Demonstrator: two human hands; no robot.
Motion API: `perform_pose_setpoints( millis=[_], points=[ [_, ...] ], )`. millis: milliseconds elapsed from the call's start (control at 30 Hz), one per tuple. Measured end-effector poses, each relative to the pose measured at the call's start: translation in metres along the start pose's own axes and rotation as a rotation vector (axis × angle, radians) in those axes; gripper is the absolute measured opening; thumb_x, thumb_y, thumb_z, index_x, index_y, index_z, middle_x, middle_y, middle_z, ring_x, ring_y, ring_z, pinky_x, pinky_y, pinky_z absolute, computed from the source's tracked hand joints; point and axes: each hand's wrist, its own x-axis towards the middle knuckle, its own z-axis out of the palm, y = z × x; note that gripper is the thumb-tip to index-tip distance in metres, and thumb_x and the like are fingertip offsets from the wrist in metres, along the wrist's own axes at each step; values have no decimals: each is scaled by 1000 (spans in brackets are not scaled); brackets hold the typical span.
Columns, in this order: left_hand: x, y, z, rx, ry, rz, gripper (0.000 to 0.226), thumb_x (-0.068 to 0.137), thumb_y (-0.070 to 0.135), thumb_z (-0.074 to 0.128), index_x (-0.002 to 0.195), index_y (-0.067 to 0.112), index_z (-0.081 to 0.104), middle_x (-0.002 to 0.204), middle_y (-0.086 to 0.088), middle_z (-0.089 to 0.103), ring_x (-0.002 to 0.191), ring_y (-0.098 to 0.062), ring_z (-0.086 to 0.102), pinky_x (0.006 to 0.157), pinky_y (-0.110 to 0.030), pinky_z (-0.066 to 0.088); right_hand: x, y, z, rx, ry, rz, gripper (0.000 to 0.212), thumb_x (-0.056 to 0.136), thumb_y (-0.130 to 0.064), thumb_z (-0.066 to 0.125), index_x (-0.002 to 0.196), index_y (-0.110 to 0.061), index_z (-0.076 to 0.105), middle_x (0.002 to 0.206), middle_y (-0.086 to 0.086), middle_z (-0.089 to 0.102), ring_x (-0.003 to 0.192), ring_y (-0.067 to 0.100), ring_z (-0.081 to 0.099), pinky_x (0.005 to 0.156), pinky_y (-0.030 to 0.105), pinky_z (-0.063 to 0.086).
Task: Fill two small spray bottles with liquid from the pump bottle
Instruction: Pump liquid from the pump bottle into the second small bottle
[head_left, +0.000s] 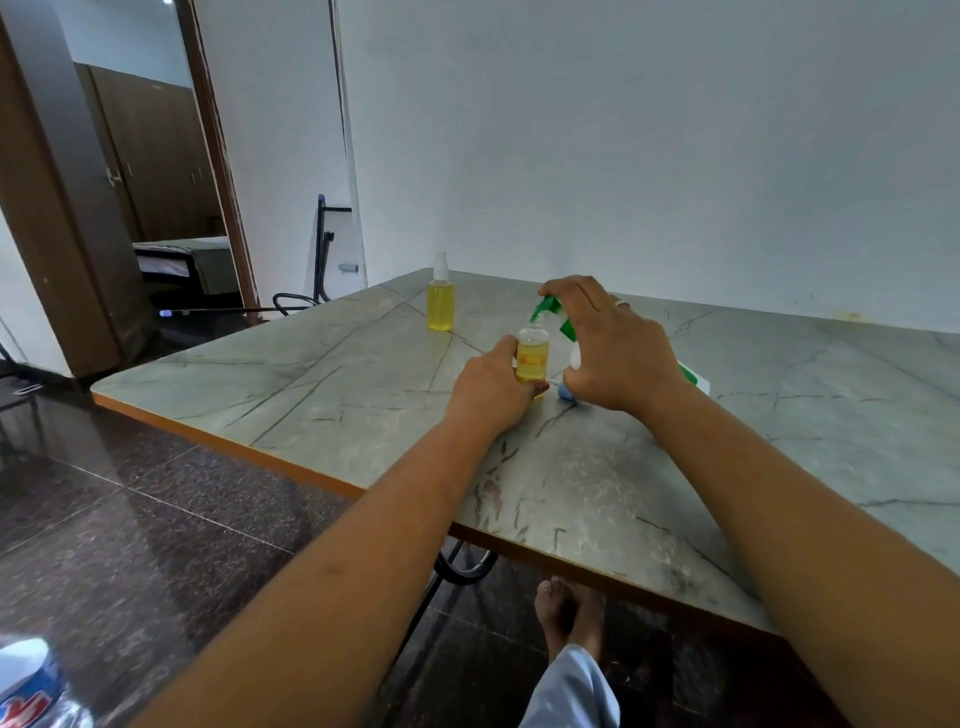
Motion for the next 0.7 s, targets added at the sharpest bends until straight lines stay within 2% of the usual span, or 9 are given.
perform_pose_setpoints(
  millis=[133, 267, 367, 533, 700],
  points=[
    [-1, 0, 1, 20, -1, -4, 44, 85, 37, 64, 119, 17, 45, 115, -13, 62, 101, -28, 58, 79, -33, 46, 1, 0, -1, 77, 14, 36, 69, 62, -16, 69, 124, -25, 41, 120, -3, 41, 84, 21, 54, 57, 26, 34],
    [-1, 1, 1, 13, -1, -4, 45, 86, 38, 63, 121, 17, 44, 117, -12, 61, 102, -27, 58, 78, -32, 44, 3, -1, 0, 69, 20, 30, 66, 62, -17, 70, 122, -22, 42, 118, -1, 41, 80, 21, 54, 54, 24, 34],
    [-1, 2, 0, 16, 2, -10, 45, 87, 37, 62, 123, 17, 44, 118, -11, 61, 104, -26, 57, 77, -30, 42, 2, 0, 1, 51, 14, 5, 70, 63, -17, 69, 127, -25, 41, 123, -4, 42, 81, 21, 55, 55, 23, 35],
    [-2, 2, 0, 19, 10, -8, 43, 87, 36, 62, 122, 15, 44, 116, -14, 61, 102, -28, 57, 74, -29, 39, -1, 1, -1, 11, -28, 4, 84, 63, -19, 68, 138, -30, 31, 134, -8, 40, 93, 24, 57, 61, 27, 42],
    [-2, 2, 1, 23, 1, -1, 45, 87, 37, 62, 123, 16, 44, 116, -12, 62, 103, -27, 58, 77, -31, 43, 2, 1, -3, 74, -28, 40, 72, 62, -19, 70, 126, -28, 39, 122, -7, 41, 81, 18, 52, 50, 18, 27]
  ],
)
